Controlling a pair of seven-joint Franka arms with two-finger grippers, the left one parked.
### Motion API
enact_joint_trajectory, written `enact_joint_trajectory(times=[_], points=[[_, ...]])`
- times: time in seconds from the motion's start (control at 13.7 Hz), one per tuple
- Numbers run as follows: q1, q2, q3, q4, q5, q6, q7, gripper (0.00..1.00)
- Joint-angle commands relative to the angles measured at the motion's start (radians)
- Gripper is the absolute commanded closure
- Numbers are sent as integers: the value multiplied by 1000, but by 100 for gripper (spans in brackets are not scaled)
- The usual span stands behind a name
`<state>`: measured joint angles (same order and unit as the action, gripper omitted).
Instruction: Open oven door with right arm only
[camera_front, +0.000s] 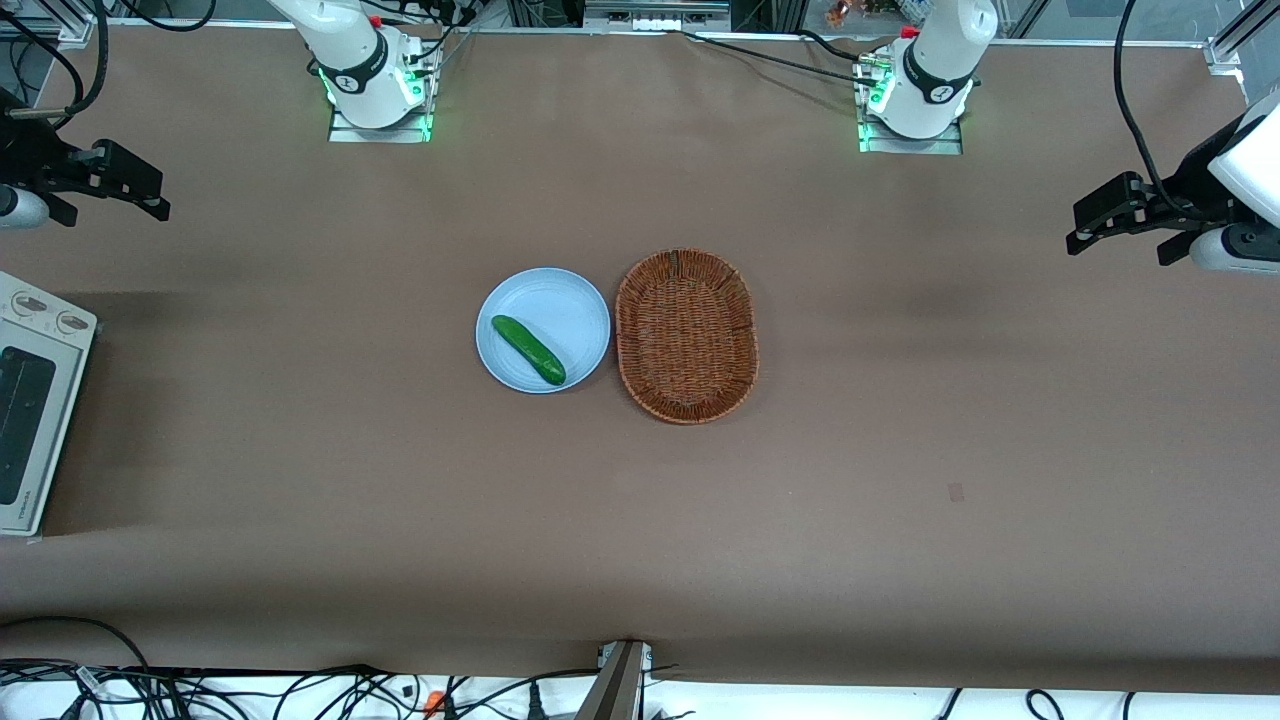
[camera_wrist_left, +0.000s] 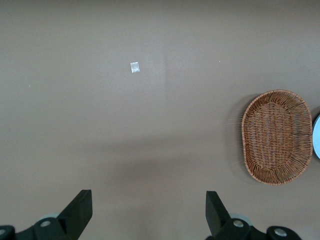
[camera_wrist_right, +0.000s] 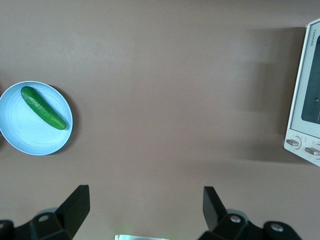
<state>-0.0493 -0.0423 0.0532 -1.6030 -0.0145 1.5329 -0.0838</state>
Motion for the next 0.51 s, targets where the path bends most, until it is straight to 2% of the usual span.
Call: enact_joint_trajectory(times=[0.0,0.15,0.44], points=[[-1,-16,1,-12,-12,-7,-5,0],[-1,-13,-1,-17,-15,-8,-7,0],[-1,5,1,-31,-85,-1,-4,0]])
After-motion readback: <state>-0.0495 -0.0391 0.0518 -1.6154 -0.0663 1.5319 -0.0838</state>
